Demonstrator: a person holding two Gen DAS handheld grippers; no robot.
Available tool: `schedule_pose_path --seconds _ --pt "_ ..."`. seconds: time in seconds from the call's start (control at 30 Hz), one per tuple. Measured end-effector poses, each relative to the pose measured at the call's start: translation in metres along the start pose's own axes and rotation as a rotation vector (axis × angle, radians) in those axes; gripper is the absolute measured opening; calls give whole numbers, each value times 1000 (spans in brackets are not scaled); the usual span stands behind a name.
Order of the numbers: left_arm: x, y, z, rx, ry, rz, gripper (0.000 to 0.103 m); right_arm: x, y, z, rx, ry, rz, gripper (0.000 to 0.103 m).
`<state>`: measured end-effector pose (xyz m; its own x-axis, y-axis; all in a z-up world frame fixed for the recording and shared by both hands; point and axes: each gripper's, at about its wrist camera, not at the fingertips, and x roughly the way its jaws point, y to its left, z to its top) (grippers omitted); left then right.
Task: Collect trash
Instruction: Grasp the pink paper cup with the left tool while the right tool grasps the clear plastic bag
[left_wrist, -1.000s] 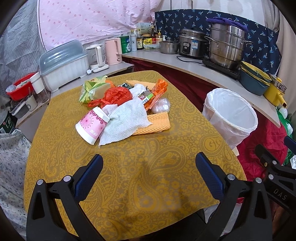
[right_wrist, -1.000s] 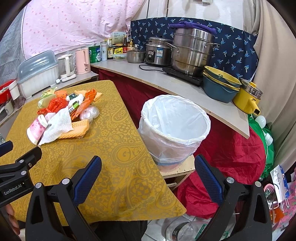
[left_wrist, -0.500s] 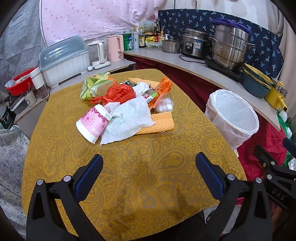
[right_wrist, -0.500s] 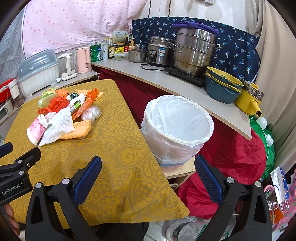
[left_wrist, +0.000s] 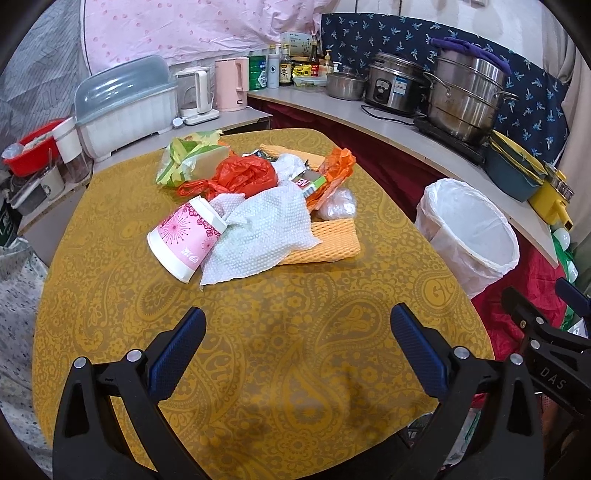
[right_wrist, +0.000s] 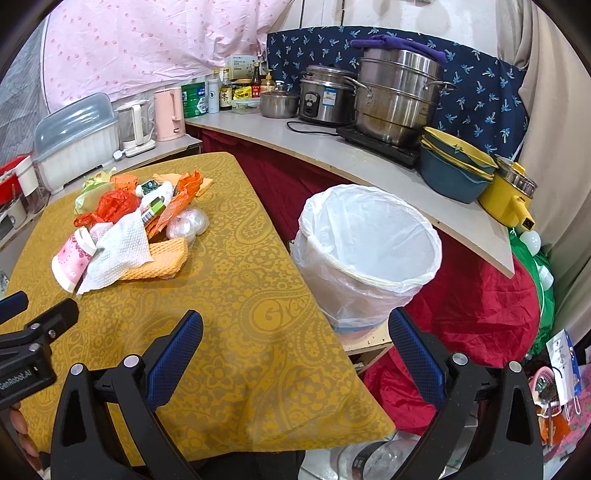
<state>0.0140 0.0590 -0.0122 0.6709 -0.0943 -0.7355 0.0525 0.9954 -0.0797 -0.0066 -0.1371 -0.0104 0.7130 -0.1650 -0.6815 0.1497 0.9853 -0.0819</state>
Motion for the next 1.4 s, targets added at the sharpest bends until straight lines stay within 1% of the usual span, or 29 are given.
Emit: schedule_pose_path --seconds 0.2,0.37,0.5,0.7,0.87,1.0,1.07,1.23,1.27,1.33,1.37,1.4 --pt "13 32 5 -43 4 15 96 15 15 9 7 -3 24 96" --pt "26 64 11 -75 10 54 96 28 33 19 1 -7 47 96" --pt "40 90 18 -128 25 77 96 42 48 30 0 -10 85 96" --pt "60 118 24 -187 39 74 96 78 70 47 5 26 146 87" --pt "84 138 30 -233 58 67 95 111 87 58 16 65 183 75" --pt "101 149 36 -279 75 34 95 139 102 68 23 81 219 71" --pt "110 152 38 -287 80 23 92 151 108 71 24 92 231 68" --pt "126 154 41 -302 102 -31 76 178 124 78 17 105 240 67" --pt "127 154 42 -304 100 -49 74 183 127 78 17 111 244 65" --pt "127 151 42 -297 94 -71 64 192 131 79 14 121 255 62" --pt "127 148 43 -290 94 -83 62 196 133 79 10 125 253 58" --pt "126 146 43 -284 94 -89 57 199 135 79 8 131 255 56"
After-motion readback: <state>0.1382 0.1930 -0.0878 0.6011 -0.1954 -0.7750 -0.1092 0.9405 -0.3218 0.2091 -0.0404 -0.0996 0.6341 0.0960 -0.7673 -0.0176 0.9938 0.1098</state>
